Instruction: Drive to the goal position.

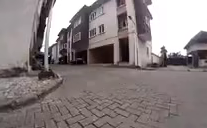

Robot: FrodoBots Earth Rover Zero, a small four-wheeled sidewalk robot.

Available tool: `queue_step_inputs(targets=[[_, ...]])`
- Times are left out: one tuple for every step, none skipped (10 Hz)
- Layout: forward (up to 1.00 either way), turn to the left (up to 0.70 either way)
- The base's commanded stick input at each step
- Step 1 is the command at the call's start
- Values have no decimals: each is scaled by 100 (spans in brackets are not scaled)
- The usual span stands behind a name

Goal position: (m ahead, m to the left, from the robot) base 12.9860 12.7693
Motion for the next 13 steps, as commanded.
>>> queue_step_inputs(targets=[[70,0],[70,0],[70,0],[70,0],[70,0],[70,0],[70,0],[70,0],[70,1],[70,9],[70,20],[70,32],[70,35]])
